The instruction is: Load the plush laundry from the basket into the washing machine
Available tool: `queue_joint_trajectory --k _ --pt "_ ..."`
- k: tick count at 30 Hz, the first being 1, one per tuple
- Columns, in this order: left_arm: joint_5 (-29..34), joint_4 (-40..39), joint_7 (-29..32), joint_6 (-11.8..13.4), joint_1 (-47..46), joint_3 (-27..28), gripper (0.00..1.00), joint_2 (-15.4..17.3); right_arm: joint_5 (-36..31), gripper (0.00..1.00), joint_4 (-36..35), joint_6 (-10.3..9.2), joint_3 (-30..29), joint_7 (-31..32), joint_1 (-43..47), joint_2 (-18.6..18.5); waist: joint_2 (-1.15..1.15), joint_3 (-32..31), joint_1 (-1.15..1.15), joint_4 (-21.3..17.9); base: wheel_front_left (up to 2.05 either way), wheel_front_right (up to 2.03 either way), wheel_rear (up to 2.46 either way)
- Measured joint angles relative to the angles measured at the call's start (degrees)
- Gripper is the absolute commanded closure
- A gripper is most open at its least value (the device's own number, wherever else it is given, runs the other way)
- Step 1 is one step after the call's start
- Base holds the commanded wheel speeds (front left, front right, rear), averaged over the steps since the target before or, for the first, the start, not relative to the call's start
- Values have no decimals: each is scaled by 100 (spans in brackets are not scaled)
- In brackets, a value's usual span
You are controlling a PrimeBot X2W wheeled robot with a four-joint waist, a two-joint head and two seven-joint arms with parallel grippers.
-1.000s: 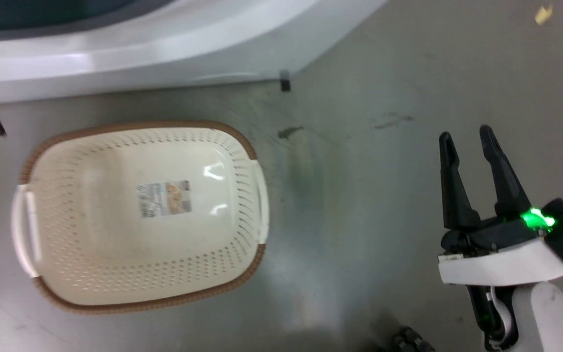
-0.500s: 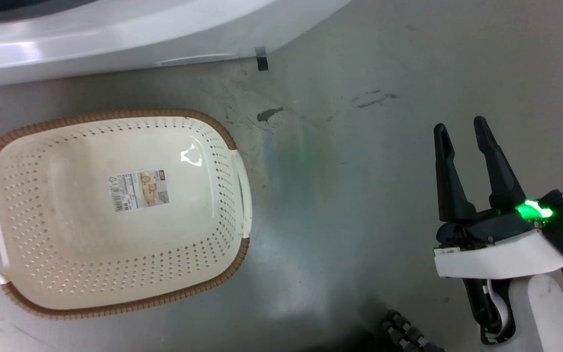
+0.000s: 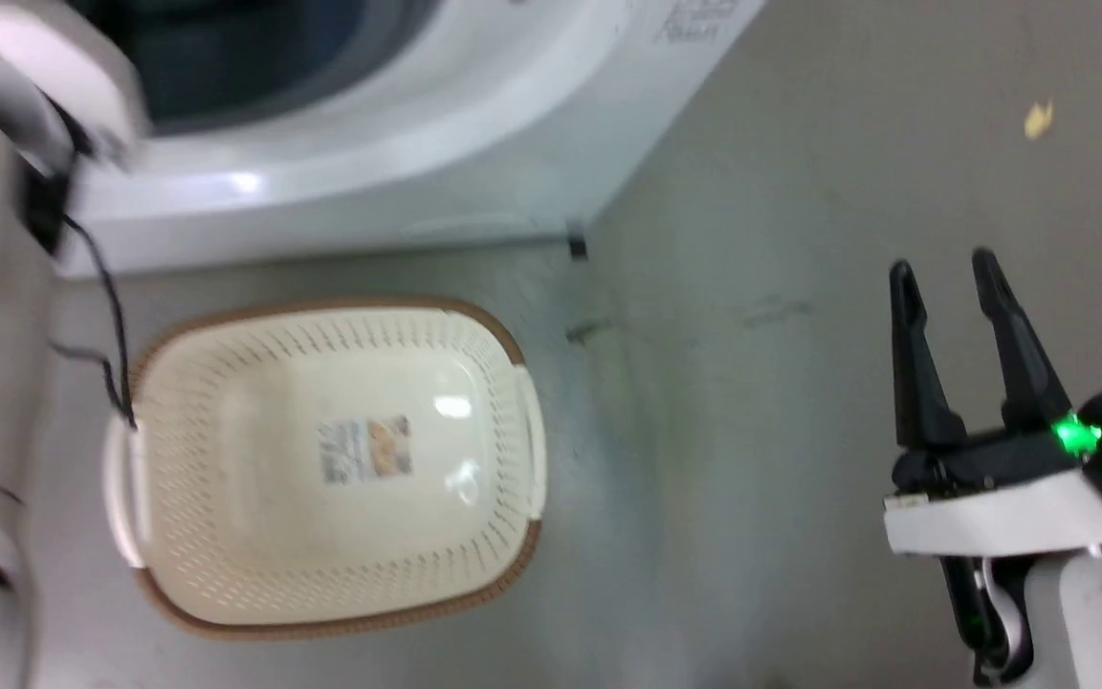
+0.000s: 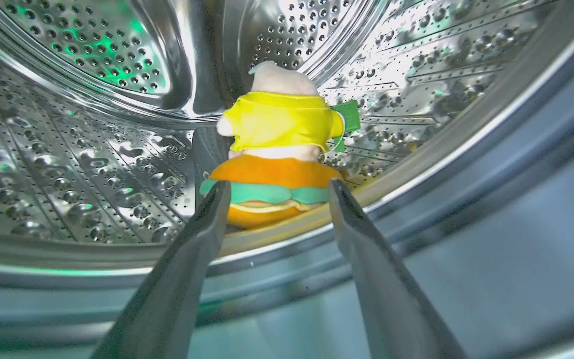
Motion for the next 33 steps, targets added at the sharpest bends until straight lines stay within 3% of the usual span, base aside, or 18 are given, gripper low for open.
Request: queue_joint_trajectory --k 2,6,13,21,27,33 --pt "-21 -42 -202 3 359 -37 0 -144 -80 0 25 0 -64 0 143 0 0 -276 0 99 0 0 0" --pt "1 -600 -385 287 1188 -76 0 -368 -182 0 74 0 -152 0 413 0 0 -858 -1 330 0 0 0" --pt "-189 -2836 -392 843 3302 475 0 -749 -187 0 111 0 -93 0 709 1 0 -1811 -2 767 0 0 0" --pt "-160 -4519 -392 1276 5472 887 0 -1098 -130 0 233 0 -90 0 1111 0 0 -2700 -2 1132 0 0 0" --pt "120 -5035 -392 1330 6555 756 0 -1287 -235 0 290 0 -99 0 1586 -1 0 -3200 -1 1320 0 0 0" --pt "232 -5109 -392 1444 7043 804 0 -1344 -308 0 330 0 -1 0 1946 0 0 -3439 -1 1500 0 0 0"
